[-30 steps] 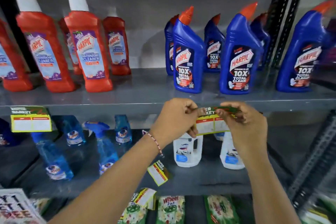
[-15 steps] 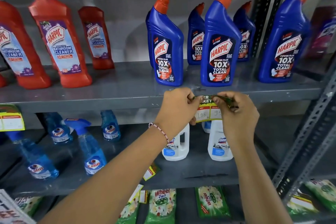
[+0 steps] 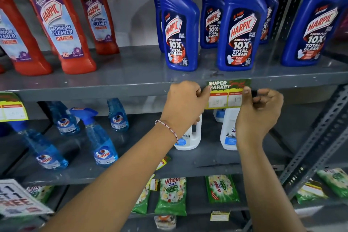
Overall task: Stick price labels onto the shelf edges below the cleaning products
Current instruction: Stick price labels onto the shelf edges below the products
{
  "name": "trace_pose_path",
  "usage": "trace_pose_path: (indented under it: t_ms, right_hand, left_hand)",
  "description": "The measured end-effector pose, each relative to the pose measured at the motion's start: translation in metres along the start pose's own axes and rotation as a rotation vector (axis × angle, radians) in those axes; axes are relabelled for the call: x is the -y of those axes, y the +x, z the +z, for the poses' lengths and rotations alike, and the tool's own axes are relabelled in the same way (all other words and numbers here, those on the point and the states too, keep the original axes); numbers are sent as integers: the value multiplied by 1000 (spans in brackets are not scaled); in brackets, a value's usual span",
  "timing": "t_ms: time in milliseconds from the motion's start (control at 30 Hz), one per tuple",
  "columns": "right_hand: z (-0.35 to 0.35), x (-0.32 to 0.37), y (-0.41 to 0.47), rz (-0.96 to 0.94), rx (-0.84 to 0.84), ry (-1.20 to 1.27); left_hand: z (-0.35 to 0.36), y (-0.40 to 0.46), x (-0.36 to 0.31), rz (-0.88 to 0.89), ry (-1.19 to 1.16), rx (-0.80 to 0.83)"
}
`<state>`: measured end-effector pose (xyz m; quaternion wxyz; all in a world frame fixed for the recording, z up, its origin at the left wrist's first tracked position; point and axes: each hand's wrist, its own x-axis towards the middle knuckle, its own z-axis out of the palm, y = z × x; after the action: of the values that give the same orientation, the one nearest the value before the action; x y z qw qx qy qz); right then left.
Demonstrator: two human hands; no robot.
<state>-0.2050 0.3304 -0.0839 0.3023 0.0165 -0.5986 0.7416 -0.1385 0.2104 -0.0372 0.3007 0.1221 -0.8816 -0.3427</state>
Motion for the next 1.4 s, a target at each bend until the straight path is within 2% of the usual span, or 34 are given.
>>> trace_pose_path:
  t_ms: [100,167,300,433,567,667,733,833,900,1033,1200,1333,1400]
  right_hand:
    - [-1,-24,-21,79,-8,31]
    - [-1,-45,-40,137,58,4]
    - [9,-97,-85,310,418,-187]
    - [25,-142,-132,469,738,-429]
    - [45,-180,-163,430,906,-688]
    - [60,-201,-178,342,948,-808]
    - [67,-211,-183,272,998,-927]
    - [76,-216,-182,300,1021,-992]
    - [79,-218,-181,315,1000,-995]
    - [76,-217,-182,327,936,-910]
    - [56,-212,-165,385,920,-685]
    - [14,-206,-148,291,836,-664]
    - [-13,-210,-139,177,781,-678]
  left_hand:
    - [-4,-7,26,-7,14,23]
    - [-5,-11,58,-84,1,73]
    - [6,-22,149,-351,-70,201]
    - [15,-32,223,-439,67,267]
    - [28,-20,274,-515,110,361]
    - [43,-10,297,-529,91,478]
    - [53,-6,307,-571,-1,551]
    - [59,-5,318,-654,-145,547]
    - [60,-6,329,-670,-155,513]
    - [53,-9,338,-641,-69,489]
    - [40,-17,303,-515,21,601]
    - [55,-42,259,-433,-47,586]
    - [76,-59,239,-394,-75,549]
